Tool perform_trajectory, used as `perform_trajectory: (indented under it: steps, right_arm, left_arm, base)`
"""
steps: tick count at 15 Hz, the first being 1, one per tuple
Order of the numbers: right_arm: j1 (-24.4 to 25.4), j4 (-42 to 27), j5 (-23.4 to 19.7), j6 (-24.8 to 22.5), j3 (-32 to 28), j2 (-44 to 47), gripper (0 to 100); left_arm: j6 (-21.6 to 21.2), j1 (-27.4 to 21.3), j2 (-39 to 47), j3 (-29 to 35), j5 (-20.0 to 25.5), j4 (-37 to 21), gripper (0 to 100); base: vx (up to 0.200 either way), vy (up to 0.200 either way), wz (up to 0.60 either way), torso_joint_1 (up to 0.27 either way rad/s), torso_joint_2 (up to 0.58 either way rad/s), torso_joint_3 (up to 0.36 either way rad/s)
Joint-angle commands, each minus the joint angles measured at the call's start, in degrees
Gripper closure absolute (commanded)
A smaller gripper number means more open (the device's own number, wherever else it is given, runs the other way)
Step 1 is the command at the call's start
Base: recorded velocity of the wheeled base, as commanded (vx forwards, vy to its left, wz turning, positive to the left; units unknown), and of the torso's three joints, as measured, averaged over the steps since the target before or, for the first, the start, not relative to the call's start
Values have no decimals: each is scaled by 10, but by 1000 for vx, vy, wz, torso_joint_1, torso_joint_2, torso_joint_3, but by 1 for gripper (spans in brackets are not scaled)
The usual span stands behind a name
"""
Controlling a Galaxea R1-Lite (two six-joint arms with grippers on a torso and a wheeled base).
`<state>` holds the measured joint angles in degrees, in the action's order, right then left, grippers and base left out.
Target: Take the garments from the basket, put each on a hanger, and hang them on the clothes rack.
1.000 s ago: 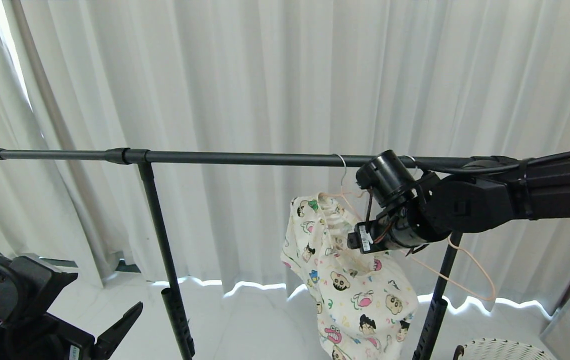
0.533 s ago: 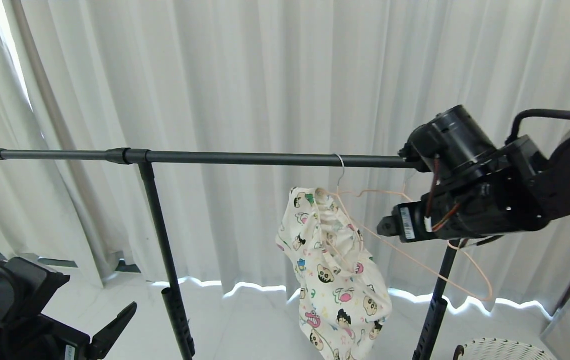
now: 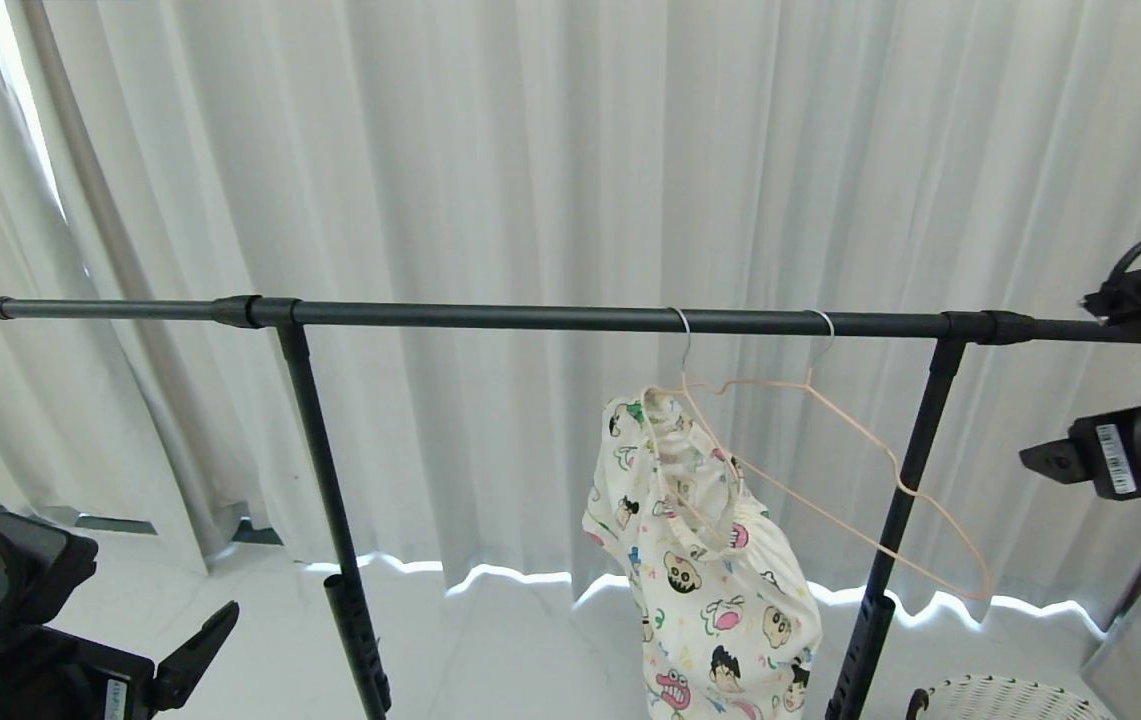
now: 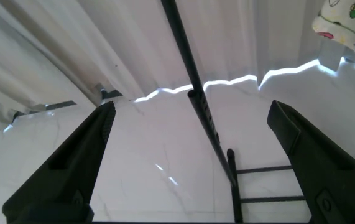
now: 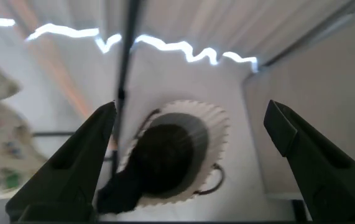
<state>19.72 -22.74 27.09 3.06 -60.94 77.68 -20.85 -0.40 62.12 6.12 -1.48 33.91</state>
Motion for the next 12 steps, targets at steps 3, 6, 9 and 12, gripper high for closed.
perform_trajectory:
  steps: [3,6,9,12]
  right_arm:
    - [-94,72,-19,-76,68,-70,0]
    - [-113,75,-28,-77,73,-72,0]
    - [-113,109,-28,-79,86,-67,0]
    - [-113,136,-28,-79,108,-64,0]
  left_arm:
    - [2,22,37,6,0,0,0]
    - [1,22,31,4,0,0,0]
    - [0,22,22,6,0,0,0]
    - [-2,22,15,5,0,0,0]
  base:
    - [-200,0,0,2,5,-2]
    - [-200,0,0,-7,-1,2]
    - [-200,0,0,1,4,1]
    - [-200,0,0,2,-1,-2]
